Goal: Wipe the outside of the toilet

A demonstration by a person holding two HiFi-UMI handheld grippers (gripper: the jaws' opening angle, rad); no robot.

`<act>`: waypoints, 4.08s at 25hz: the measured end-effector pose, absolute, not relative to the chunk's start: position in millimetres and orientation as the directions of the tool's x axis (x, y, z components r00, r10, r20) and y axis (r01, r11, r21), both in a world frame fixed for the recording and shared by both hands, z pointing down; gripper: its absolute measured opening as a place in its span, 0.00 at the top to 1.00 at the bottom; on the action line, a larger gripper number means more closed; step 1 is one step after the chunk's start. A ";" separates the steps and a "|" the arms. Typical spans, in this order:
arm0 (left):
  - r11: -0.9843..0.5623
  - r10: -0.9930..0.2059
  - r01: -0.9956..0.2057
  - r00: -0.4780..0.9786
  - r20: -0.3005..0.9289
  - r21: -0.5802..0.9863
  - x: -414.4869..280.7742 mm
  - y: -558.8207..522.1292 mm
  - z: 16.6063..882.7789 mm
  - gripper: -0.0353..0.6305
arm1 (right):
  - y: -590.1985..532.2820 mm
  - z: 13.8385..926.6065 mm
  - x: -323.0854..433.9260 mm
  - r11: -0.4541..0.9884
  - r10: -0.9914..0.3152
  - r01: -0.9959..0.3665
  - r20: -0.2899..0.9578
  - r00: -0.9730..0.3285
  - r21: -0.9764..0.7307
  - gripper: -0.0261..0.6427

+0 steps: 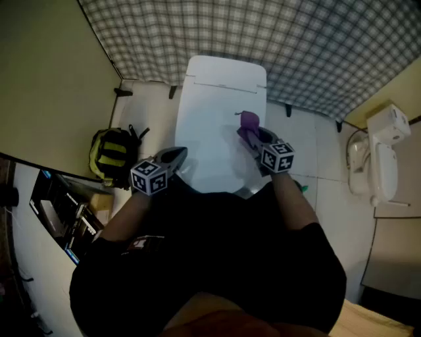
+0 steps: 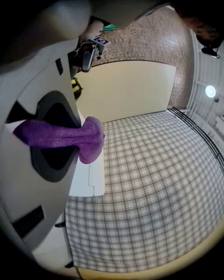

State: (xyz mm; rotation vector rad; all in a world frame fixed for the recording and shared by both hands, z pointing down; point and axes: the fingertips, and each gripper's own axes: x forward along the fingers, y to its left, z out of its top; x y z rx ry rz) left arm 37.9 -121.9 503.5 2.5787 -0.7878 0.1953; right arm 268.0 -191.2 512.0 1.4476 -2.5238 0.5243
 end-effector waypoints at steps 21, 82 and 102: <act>-0.654 -0.567 -0.594 0.795 0.216 0.469 6.9 -163.6 488.0 0.95 | -510.0 519.7 394.6 0.292 -0.805 -0.925 0.585 -0.101 0.242 0.80; -0.768 -0.496 -0.466 0.867 0.052 0.440 9.9 2.8 484.6 0.95 | -36.3 635.1 278.2 0.490 -0.633 -0.872 0.691 -0.349 0.008 0.81; -0.712 -0.485 -0.432 0.872 0.057 0.554 1.3 -24.5 483.1 0.95 | -223.6 494.1 293.6 0.542 -0.772 -0.836 0.448 -0.451 0.091 0.81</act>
